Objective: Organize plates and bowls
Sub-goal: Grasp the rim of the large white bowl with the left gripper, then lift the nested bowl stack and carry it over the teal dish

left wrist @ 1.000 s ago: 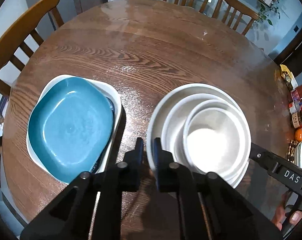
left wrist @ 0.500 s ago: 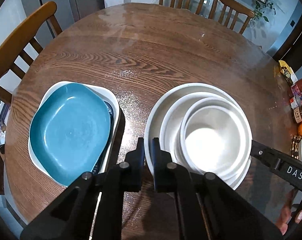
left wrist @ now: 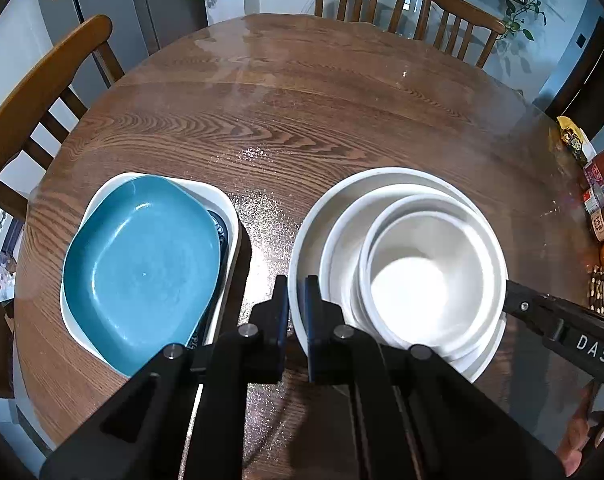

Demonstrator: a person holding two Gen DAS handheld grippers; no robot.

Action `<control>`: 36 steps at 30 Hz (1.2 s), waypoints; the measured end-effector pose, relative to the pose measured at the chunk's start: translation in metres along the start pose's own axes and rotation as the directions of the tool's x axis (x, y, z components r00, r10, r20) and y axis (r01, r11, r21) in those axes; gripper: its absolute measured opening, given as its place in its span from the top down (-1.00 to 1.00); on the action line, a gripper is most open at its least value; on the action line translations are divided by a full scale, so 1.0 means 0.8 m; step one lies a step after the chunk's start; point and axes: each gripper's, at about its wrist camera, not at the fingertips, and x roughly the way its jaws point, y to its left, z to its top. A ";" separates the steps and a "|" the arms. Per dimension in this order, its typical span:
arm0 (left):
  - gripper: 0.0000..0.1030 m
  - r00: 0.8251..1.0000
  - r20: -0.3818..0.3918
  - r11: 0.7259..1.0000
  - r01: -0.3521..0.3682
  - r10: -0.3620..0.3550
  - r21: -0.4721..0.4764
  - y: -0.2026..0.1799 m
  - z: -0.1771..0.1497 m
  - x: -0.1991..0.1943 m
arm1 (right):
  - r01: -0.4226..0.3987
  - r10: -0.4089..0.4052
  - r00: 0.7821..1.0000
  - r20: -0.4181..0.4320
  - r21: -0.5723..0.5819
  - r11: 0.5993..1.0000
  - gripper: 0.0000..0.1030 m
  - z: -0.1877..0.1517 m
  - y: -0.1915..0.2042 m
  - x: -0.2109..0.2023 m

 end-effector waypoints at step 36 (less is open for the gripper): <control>0.94 1.000 0.029 1.000 -0.006 0.005 0.022 -0.005 -0.001 -0.001 | 0.009 -0.008 1.000 0.016 -0.002 1.000 0.78 -0.002 0.001 -0.002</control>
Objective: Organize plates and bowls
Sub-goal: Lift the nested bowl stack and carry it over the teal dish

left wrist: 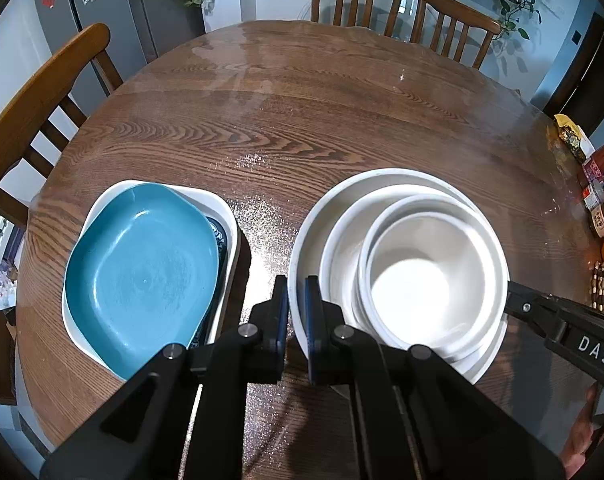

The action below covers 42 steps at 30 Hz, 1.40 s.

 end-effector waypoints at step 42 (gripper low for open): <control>0.93 0.982 0.171 0.996 -0.068 0.076 -0.050 0.072 -0.005 -0.084 | -0.031 0.043 0.996 0.082 -0.143 0.989 0.78 -0.012 0.103 -0.040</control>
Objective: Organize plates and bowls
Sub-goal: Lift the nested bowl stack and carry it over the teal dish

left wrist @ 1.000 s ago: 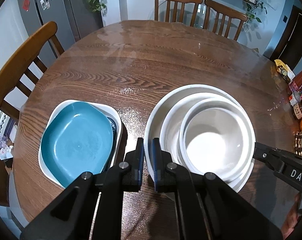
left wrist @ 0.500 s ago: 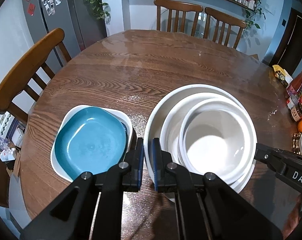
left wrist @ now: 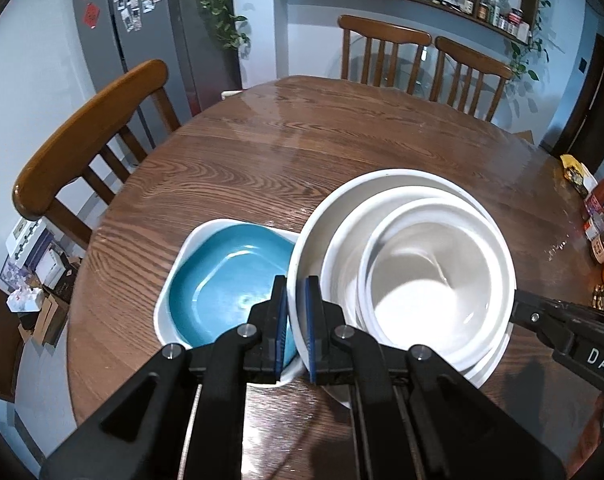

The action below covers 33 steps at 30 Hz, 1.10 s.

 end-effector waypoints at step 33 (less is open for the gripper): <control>0.93 0.993 -0.047 0.988 -0.112 0.107 -0.106 0.112 0.009 0.022 | -0.076 0.067 0.993 -0.098 -0.101 0.992 0.78 0.026 0.091 0.080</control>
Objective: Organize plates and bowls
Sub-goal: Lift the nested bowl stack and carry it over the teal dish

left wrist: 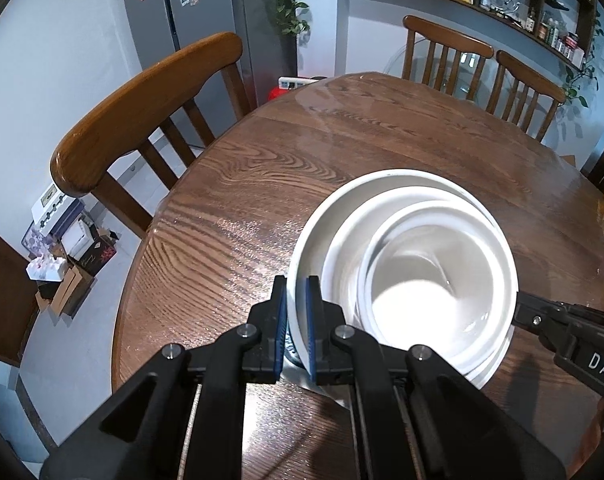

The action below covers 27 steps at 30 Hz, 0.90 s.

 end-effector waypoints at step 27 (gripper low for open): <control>0.92 0.999 -0.047 1.000 -0.014 0.013 -0.015 0.021 -0.003 0.026 | -0.002 0.002 0.998 -0.060 0.000 1.000 0.78 0.003 0.007 0.033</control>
